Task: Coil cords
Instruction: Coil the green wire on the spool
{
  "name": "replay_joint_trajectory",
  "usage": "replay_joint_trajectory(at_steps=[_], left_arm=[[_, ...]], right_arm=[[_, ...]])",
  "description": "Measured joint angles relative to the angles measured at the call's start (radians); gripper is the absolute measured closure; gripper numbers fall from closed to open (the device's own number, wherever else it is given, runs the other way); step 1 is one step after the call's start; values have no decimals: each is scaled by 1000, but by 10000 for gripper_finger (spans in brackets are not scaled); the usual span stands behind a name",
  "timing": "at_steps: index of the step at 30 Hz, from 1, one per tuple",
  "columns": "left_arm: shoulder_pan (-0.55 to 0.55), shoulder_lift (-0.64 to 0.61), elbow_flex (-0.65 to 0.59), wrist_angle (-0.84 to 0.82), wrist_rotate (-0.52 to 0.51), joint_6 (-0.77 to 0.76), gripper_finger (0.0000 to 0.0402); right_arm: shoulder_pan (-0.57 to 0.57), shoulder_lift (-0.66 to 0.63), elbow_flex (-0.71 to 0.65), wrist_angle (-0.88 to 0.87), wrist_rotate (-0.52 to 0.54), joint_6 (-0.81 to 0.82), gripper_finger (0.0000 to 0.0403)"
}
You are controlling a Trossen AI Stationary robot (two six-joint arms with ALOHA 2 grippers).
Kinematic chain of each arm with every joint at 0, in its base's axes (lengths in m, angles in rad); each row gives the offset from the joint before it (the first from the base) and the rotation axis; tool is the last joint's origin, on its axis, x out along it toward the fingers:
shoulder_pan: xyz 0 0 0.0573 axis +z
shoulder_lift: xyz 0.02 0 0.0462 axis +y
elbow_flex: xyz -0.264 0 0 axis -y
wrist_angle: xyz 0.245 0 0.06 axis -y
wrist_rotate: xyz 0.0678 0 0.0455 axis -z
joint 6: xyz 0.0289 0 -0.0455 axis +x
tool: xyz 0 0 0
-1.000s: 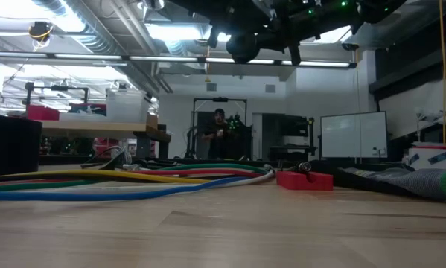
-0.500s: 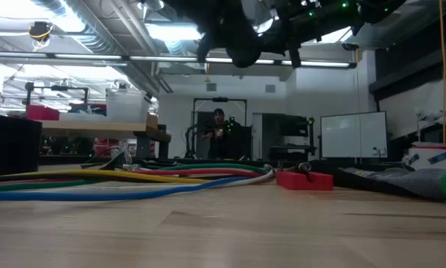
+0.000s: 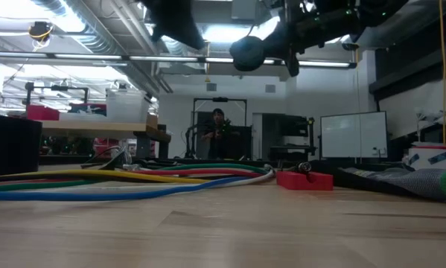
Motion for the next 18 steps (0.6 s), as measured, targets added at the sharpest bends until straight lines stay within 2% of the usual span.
replay_joint_trajectory(at_steps=[3,6,12,18], left_arm=[[17,-71,-5,-59,-54,22,388],[39,-160,-61,-52,-69,39,399],[70,-351,-263,-7,-69,-15,398],[69,-504,-487,155,-68,-89,397]], right_arm=[[-41,0,0,1,-75,2,401],[-84,0,0,-11,-151,2,401],[-138,0,-1,-49,-211,-6,401],[-134,14,-32,-47,-230,-20,401]])
